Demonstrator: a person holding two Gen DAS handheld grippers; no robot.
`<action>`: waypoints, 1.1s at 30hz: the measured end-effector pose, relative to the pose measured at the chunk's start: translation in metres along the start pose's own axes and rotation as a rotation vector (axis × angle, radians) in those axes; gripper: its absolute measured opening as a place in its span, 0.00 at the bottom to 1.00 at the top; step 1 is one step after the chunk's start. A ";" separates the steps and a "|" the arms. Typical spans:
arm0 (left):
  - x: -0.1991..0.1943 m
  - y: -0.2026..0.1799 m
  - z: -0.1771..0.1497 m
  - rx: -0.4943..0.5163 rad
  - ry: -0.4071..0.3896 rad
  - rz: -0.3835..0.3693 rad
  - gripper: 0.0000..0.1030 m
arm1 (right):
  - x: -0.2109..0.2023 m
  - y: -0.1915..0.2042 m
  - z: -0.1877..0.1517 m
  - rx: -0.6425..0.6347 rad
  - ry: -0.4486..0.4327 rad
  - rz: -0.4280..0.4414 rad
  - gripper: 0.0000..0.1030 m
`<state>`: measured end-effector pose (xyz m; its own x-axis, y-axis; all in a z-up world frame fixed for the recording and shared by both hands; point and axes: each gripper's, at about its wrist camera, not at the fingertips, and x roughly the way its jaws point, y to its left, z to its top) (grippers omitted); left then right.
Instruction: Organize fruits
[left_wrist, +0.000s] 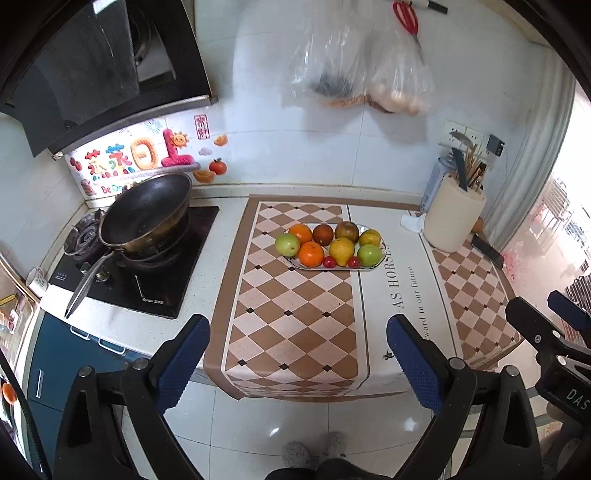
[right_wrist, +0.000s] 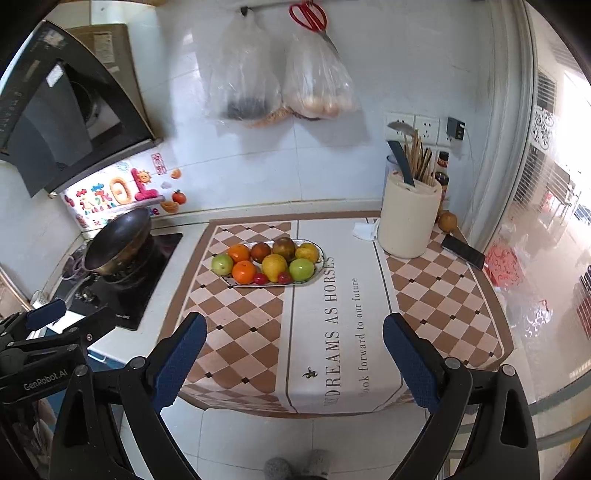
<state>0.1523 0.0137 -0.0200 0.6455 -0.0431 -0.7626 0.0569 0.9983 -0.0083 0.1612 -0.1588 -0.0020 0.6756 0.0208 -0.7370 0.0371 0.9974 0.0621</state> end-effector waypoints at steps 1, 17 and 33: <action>-0.004 -0.001 -0.002 -0.001 -0.006 0.002 0.95 | -0.007 0.001 -0.001 -0.011 -0.007 0.001 0.96; 0.000 -0.011 -0.006 -0.038 -0.011 0.046 0.95 | 0.002 -0.022 0.010 -0.011 -0.015 0.021 0.98; 0.067 -0.009 0.029 -0.024 0.009 0.120 0.96 | 0.097 -0.022 0.040 -0.025 0.048 -0.028 0.98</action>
<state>0.2169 0.0007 -0.0526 0.6399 0.0768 -0.7646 -0.0382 0.9969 0.0681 0.2550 -0.1810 -0.0478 0.6387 -0.0042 -0.7695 0.0366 0.9990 0.0249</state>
